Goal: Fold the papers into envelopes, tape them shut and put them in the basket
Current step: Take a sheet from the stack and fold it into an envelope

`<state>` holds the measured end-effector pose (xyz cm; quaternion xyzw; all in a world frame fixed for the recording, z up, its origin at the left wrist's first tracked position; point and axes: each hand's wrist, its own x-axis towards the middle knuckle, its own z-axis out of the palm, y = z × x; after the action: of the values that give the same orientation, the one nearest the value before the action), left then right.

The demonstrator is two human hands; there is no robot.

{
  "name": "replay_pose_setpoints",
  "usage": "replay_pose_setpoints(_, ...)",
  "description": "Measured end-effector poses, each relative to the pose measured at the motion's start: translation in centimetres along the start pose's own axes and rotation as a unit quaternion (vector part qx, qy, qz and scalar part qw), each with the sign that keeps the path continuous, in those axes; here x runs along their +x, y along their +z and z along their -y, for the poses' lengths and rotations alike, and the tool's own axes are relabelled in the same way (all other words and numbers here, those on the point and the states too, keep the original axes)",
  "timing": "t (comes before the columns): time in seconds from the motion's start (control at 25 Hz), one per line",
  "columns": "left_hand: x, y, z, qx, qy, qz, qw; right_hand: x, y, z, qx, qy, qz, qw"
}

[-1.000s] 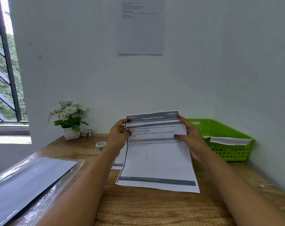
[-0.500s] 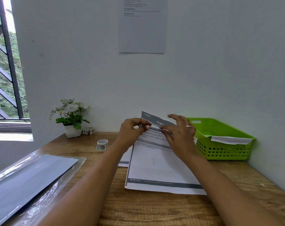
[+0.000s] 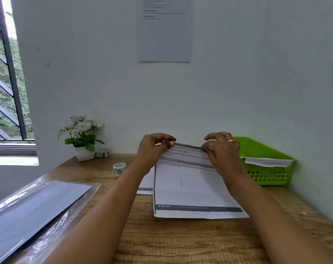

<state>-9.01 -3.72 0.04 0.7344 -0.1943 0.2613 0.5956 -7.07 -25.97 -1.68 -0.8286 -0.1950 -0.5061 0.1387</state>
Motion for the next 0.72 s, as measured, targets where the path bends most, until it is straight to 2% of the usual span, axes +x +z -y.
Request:
replay_pose_setpoints(0.12,0.3,-1.5,0.2,-0.082,-0.031,-0.017,0.996,-0.2,-0.2,-1.6,-0.006,0.003,0.010,1.000)
replay_pose_setpoints(0.2,0.4,-2.1,0.3,-0.098,-0.043,-0.022,0.994,-0.1,-0.4,-1.9,-0.006,-0.006,0.011,1.000)
replay_pose_setpoints(0.28,0.5,-2.6,0.6,-0.056,-0.042,-0.023,0.997,0.2,-0.6,-1.8,0.024,0.016,0.014,0.999)
replay_pose_setpoints(0.4,0.6,-3.2,1.3,0.070,-0.027,-0.007,0.997,0.3,-0.8,-1.3,0.137,0.101,-0.005,0.985)
replay_pose_setpoints(0.48,0.5,-3.3,1.8,0.108,-0.020,-0.031,0.993,0.4,-0.8,-0.9,0.230,0.173,0.000,0.958)
replay_pose_setpoints(0.56,0.6,-3.3,2.1,0.083,-0.027,-0.061,0.994,0.4,-0.9,-0.7,0.315,0.230,0.016,0.921)
replay_pose_setpoints(0.72,0.4,-2.8,1.7,-0.107,-0.080,-0.071,0.988,0.2,-1.0,-0.6,0.464,0.307,0.037,0.830)
